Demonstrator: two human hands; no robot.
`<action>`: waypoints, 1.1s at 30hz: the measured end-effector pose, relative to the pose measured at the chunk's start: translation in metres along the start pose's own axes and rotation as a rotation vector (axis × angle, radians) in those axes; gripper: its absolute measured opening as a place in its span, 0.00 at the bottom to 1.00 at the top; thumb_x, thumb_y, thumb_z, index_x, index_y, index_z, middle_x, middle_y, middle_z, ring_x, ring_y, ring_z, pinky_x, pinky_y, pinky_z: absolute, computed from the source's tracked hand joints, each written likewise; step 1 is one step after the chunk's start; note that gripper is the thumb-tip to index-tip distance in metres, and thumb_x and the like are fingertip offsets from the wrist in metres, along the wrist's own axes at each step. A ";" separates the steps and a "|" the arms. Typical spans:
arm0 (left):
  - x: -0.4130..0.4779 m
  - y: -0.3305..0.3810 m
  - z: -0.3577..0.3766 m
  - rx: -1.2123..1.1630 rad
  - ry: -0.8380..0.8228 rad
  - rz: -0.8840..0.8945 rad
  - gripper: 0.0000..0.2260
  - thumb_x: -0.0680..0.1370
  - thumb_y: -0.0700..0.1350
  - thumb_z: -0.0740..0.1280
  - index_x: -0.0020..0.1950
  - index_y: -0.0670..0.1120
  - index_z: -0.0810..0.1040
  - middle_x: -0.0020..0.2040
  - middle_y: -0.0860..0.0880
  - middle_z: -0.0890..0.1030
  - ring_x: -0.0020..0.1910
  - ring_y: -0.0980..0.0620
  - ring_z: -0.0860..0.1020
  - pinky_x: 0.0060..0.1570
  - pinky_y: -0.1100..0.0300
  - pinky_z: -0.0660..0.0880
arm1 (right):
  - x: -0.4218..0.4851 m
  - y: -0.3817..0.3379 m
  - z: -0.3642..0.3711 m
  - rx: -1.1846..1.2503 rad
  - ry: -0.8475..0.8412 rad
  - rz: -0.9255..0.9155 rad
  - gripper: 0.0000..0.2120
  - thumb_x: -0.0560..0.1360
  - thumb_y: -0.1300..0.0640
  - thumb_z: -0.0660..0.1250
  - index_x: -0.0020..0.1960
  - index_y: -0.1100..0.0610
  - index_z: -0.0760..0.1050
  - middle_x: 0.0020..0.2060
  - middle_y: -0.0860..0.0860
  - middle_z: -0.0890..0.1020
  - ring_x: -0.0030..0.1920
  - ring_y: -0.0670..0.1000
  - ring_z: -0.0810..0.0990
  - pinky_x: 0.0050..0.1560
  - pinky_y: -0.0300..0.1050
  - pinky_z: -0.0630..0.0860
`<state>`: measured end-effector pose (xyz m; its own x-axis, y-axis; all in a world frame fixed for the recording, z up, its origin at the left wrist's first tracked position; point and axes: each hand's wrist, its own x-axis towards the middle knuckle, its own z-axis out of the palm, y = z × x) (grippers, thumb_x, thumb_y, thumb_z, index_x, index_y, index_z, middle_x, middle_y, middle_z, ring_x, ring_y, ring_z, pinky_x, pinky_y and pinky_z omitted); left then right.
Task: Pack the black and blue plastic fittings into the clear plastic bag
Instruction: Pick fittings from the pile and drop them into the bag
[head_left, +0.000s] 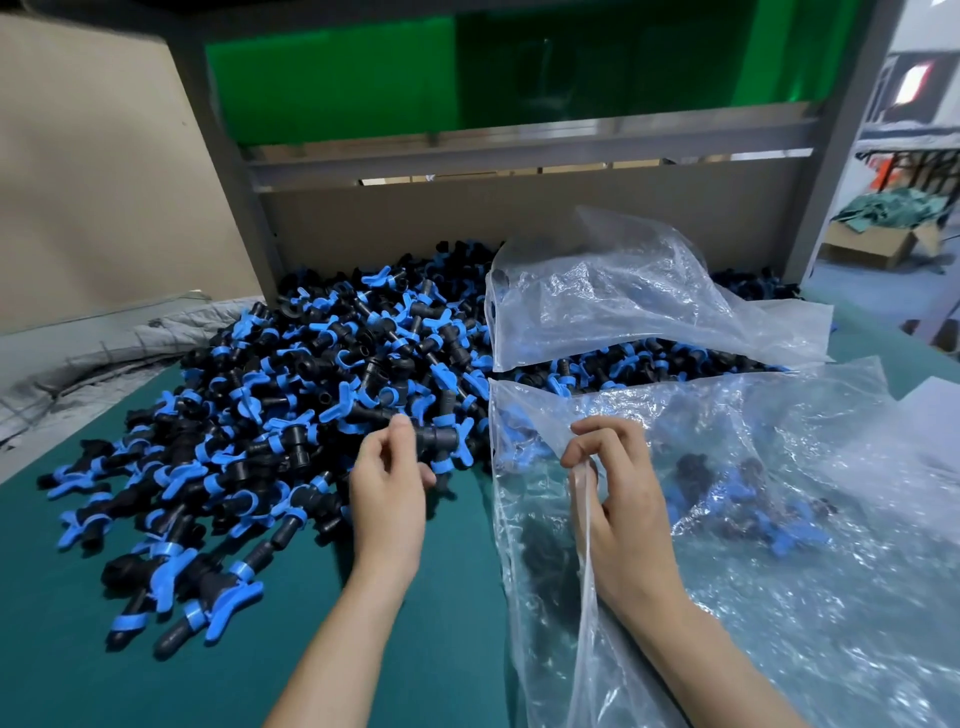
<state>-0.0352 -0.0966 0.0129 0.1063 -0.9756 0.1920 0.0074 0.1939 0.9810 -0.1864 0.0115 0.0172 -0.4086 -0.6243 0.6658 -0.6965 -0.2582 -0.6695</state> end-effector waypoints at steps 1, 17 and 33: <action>0.001 0.003 0.000 -0.150 -0.025 -0.117 0.15 0.82 0.56 0.60 0.45 0.46 0.75 0.31 0.53 0.75 0.28 0.57 0.72 0.33 0.64 0.70 | 0.000 0.000 0.000 0.000 -0.003 0.000 0.07 0.76 0.62 0.59 0.45 0.54 0.74 0.52 0.45 0.73 0.49 0.46 0.76 0.44 0.34 0.66; -0.005 0.017 -0.003 -0.980 -0.408 -0.613 0.13 0.81 0.35 0.59 0.64 0.35 0.74 0.55 0.37 0.82 0.48 0.47 0.83 0.45 0.56 0.81 | 0.000 -0.002 0.000 -0.003 0.000 -0.013 0.06 0.75 0.62 0.59 0.45 0.56 0.74 0.52 0.47 0.73 0.52 0.45 0.76 0.46 0.31 0.68; -0.019 0.010 0.011 -0.585 -0.495 -0.409 0.08 0.82 0.37 0.61 0.60 0.38 0.76 0.54 0.39 0.84 0.44 0.51 0.82 0.43 0.57 0.80 | 0.001 -0.001 0.001 0.000 0.010 -0.025 0.06 0.75 0.63 0.59 0.45 0.56 0.74 0.51 0.45 0.73 0.52 0.45 0.76 0.46 0.30 0.68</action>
<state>-0.0484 -0.0776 0.0190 -0.4597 -0.8867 -0.0490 0.4751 -0.2922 0.8300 -0.1856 0.0105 0.0180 -0.3971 -0.6098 0.6859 -0.7064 -0.2740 -0.6526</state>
